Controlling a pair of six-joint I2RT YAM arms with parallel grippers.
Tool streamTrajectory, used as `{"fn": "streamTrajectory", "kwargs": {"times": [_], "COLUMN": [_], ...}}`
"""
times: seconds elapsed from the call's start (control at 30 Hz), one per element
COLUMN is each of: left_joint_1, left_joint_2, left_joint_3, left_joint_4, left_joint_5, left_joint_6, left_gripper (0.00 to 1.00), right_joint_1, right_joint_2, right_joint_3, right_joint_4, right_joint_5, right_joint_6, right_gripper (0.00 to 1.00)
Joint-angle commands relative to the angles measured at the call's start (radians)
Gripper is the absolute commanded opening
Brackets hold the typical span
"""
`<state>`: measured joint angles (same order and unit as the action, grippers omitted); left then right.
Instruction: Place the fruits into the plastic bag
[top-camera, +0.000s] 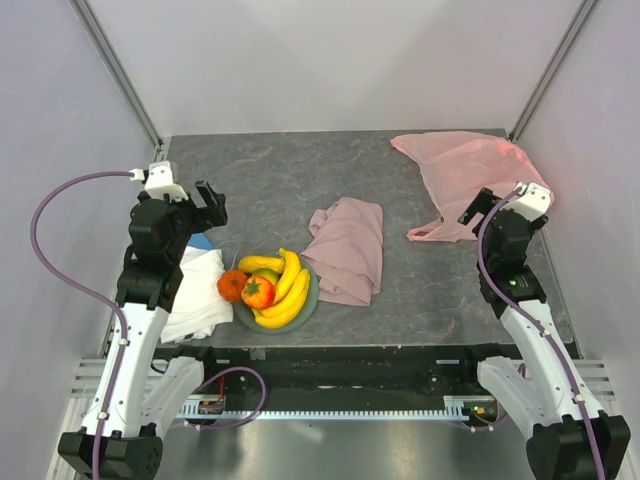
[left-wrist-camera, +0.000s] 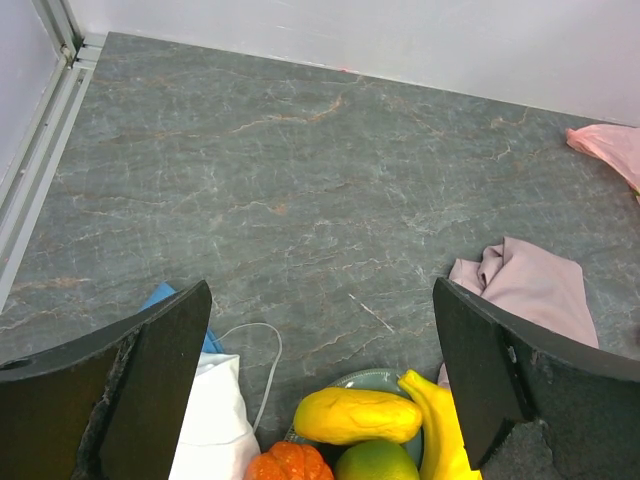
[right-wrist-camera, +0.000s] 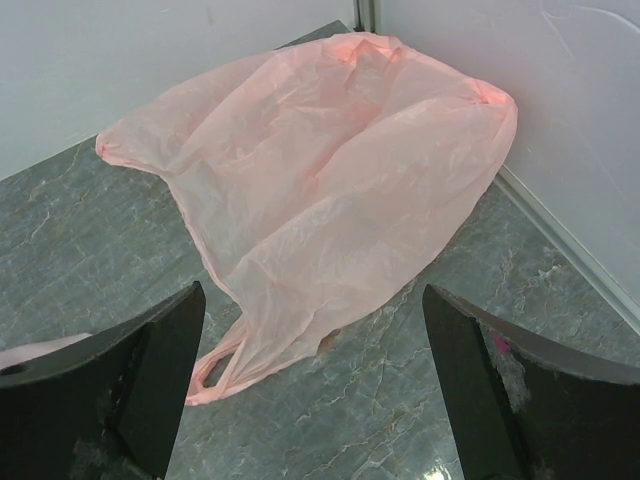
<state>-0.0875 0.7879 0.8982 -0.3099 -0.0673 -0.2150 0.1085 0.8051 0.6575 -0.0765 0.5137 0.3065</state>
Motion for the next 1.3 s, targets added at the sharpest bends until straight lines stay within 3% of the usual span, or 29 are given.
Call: {"fn": "streamTrajectory", "kwargs": {"times": [0.0, 0.17, 0.3, 0.53, 0.6, 0.73, 0.83, 1.1, 1.27], "left_joint_1": [-0.003, -0.003, -0.003, -0.003, -0.003, -0.003, -0.003, -0.003, -0.004], "left_joint_2": [-0.007, -0.009, -0.019, -0.013, -0.006, -0.001, -0.006, -0.006, -0.012], "left_joint_3": [0.005, 0.001, -0.016, -0.033, -0.035, -0.036, -0.036, -0.041, -0.044], "left_joint_4": [0.017, 0.026, 0.04, 0.065, 0.068, 0.066, 0.066, 0.068, 0.069], "left_joint_5": [0.015, 0.027, 0.122, 0.234, 0.253, 0.265, 0.274, 0.291, 0.291], "left_joint_6": [0.032, 0.023, 0.045, 0.048, 0.045, 0.04, 0.039, 0.029, 0.028], "left_gripper": [0.99, 0.99, 0.99, 0.98, 0.98, 0.98, 0.98, 0.98, 0.98], "right_joint_1": [0.0, 0.0, -0.001, 0.02, 0.058, 0.204, 0.214, 0.211, 0.185], "right_joint_2": [-0.004, -0.006, 0.014, 0.23, 0.293, 0.531, 0.678, 0.932, 1.031], "right_joint_3": [0.04, 0.053, 0.097, 0.283, 0.332, 0.445, 0.53, 0.655, 0.706], "right_joint_4": [0.015, 0.006, -0.017, -0.204, -0.241, -0.34, -0.387, -0.375, -0.368], "right_joint_5": [0.011, -0.039, -0.092, -0.141, -0.103, 0.156, 0.227, 0.345, 0.321], "right_joint_6": [-0.013, -0.027, -0.04, -0.078, -0.095, -0.115, -0.115, -0.164, -0.176], "right_gripper": [0.98, 0.98, 0.93, 0.84, 0.81, 0.8, 0.8, 0.82, 0.81]}}
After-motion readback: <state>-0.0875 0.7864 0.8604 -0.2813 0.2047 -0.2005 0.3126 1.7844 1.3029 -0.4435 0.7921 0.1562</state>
